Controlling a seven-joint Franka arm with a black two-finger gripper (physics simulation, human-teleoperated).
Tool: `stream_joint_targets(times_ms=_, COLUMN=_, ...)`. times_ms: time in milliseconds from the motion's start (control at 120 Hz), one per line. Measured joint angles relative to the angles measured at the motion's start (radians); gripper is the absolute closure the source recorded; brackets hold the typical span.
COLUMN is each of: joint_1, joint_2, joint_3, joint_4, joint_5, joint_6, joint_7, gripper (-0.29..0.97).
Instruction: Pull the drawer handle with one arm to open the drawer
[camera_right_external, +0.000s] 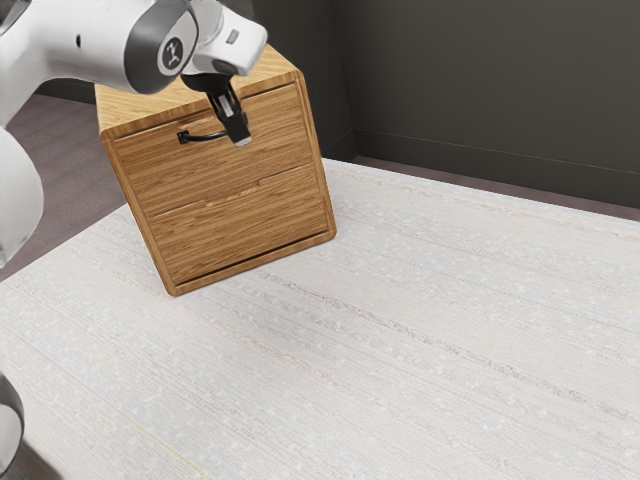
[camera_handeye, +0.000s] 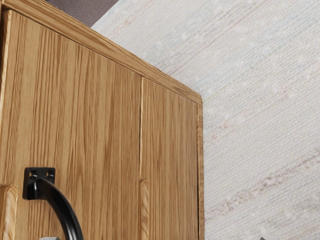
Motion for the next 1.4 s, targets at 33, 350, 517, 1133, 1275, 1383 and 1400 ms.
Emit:
stream_joint_targets(times_ms=33, joint_1=0.014, joint_2=0.005, joint_3=-0.001, joint_4=0.000, joint_5=-0.004, joint_6=0.006, joint_7=0.005, gripper=0.21)
stream_joint_targets(times_ms=350, joint_1=0.047, joint_2=0.036, joint_3=-0.005, joint_4=-0.001, joint_5=-0.026, joint_6=0.047, joint_7=0.047, gripper=0.39)
stream_joint_targets(times_ms=517, joint_1=0.066, joint_2=0.046, joint_3=-0.006, joint_4=0.001, joint_5=-0.043, joint_6=0.068, joint_7=0.066, gripper=0.42)
stream_joint_targets(times_ms=1133, joint_1=0.104, joint_2=0.069, joint_3=-0.006, joint_4=0.001, joint_5=-0.067, joint_6=0.086, joint_7=0.105, gripper=0.50)
stream_joint_targets(times_ms=1275, joint_1=0.108, joint_2=0.071, joint_3=-0.006, joint_4=0.001, joint_5=-0.079, joint_6=0.088, joint_7=0.109, gripper=0.54)
stream_joint_targets(times_ms=1383, joint_1=0.109, joint_2=0.074, joint_3=-0.005, joint_4=0.000, joint_5=-0.085, joint_6=0.089, joint_7=0.112, gripper=0.57)
stream_joint_targets(times_ms=1400, joint_1=0.109, joint_2=0.074, joint_3=-0.005, joint_4=0.000, joint_5=-0.086, joint_6=0.090, joint_7=0.112, gripper=0.58)
